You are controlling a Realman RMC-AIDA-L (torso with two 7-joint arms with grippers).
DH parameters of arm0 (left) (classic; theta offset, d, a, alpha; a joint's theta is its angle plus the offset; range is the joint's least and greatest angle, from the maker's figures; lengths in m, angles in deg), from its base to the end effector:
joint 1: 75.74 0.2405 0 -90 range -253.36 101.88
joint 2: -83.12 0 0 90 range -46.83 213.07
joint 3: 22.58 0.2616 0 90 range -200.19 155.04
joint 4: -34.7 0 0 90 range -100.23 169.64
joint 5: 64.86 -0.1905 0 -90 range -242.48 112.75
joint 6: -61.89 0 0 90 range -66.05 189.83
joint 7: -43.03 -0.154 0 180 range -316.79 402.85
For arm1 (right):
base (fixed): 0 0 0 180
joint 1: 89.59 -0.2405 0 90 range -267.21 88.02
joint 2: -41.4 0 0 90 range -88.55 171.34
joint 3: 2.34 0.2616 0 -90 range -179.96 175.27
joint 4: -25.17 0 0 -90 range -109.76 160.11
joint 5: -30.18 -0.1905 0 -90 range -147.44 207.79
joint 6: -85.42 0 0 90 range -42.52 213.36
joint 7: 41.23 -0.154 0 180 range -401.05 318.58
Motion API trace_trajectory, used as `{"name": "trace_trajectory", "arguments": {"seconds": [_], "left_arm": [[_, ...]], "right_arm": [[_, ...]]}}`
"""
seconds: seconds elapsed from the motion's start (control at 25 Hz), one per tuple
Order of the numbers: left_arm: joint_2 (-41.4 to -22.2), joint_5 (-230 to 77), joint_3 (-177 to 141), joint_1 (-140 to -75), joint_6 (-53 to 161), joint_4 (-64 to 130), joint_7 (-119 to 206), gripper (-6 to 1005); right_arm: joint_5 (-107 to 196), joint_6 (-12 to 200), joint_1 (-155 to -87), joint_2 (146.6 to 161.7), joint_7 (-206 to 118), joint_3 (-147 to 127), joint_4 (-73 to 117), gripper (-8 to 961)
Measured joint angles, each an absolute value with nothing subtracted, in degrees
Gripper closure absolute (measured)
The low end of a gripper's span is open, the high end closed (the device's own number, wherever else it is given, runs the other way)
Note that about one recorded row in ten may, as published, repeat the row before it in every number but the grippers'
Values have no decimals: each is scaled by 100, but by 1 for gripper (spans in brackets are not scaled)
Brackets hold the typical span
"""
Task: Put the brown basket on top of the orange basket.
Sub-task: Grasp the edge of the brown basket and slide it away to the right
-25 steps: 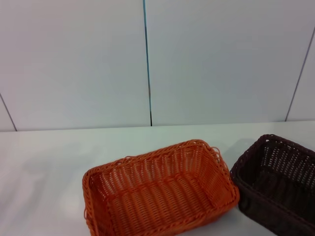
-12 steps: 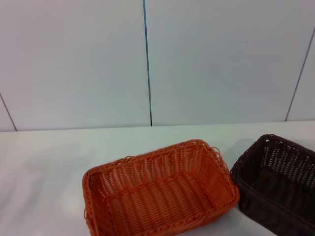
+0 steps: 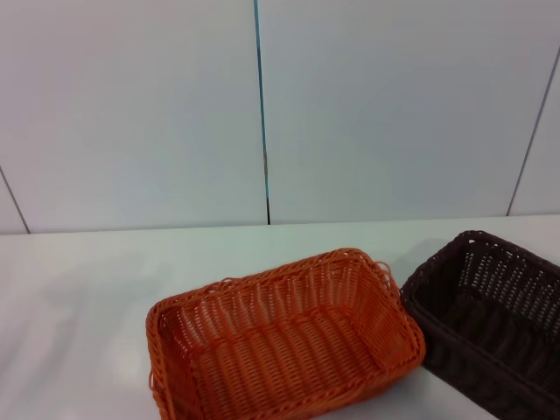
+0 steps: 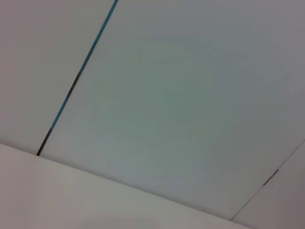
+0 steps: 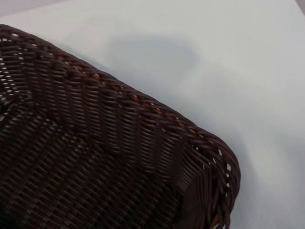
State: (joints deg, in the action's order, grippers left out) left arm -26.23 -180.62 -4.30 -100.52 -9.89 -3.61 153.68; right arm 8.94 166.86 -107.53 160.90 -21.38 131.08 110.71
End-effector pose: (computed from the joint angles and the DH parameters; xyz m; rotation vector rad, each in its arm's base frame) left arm -0.3685 0.3418 0.1276 -1.7808 -1.3564 -0.7594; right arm 0.3369 0.3030 0.1196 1.9361 1.9960 1.3010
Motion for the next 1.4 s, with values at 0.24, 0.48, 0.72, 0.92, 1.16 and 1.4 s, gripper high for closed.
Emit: {"name": "trace_trajectory", "arguments": {"seconds": [0.24,0.48,0.72,0.92,1.16,1.4], "left_arm": [[-2597,-18077,-430,-10068,-1010,-419,15384,139],[-2595,-18079,-430,-10079,-978,-423,15362,139],[-2586,-18079,-430,-10089,-962,-423,15335,139],[-2585,-18079,-429,-10103,-930,-432,15300,139],[-2585,-18079,-419,-10114,-866,-416,15249,139],[-2583,-18079,-430,-10114,-877,-425,15246,140]], "right_arm": [[695,16980,-10722,16058,-2210,13266,11375,196],[691,17496,-10706,16067,-2264,13544,12006,196],[371,17585,-10504,16089,-2530,13646,12046,196],[-121,17367,-10215,16117,-2756,13747,12026,196],[-434,17030,-10108,16137,-2904,13705,11707,196],[-598,16636,-10245,16109,-2947,13619,10998,196]]}}
